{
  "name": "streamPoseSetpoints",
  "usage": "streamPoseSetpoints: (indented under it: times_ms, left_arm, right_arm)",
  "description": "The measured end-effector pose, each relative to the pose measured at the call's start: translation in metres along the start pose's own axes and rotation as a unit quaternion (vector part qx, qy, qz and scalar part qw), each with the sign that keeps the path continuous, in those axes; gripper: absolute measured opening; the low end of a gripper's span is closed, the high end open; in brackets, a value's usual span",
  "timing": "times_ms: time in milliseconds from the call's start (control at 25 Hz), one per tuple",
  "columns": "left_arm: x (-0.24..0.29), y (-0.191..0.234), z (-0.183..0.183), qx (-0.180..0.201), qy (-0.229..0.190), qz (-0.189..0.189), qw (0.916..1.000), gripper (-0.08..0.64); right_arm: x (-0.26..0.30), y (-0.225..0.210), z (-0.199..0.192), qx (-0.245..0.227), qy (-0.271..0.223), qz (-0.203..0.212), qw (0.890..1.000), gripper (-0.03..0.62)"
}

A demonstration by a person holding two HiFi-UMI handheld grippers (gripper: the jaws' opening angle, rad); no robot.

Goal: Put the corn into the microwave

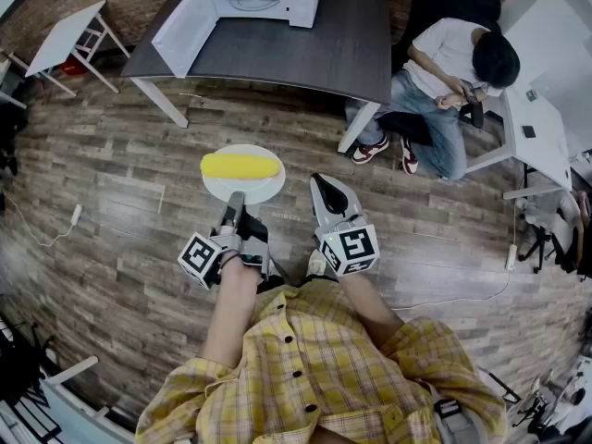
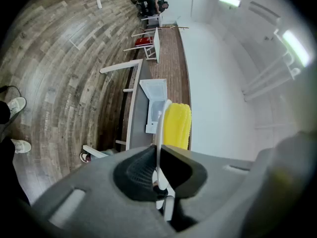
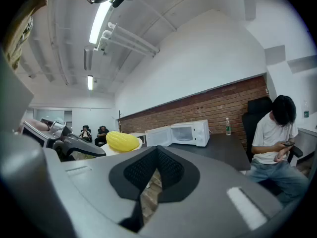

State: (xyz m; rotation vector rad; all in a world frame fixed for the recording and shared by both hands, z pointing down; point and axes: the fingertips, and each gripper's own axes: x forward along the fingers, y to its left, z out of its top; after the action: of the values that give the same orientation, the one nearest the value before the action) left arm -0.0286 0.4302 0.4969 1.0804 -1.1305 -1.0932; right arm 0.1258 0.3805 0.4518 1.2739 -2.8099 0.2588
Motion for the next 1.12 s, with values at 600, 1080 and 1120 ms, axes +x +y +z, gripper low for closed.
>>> streamPoseSetpoints:
  times_ms: [600, 1080, 1120]
  left_arm:
    - [0.0, -0.003, -0.019, -0.008, -0.011, -0.006, 0.9999, 0.018]
    - [0.015, -0.005, -0.046, -0.005, -0.037, -0.017, 0.9992, 0.018]
    - [0.015, -0.005, -0.047, -0.005, -0.039, -0.016, 0.9991, 0.018]
  right_arm:
    - [-0.011, -0.011, 0.001, -0.002, -0.001, 0.019, 1.0, 0.005]
    - [-0.011, -0.034, 0.006, -0.018, -0.016, 0.07, 0.997, 0.005]
    - [-0.011, -0.035, 0.006, -0.019, -0.017, 0.072, 0.997, 0.005]
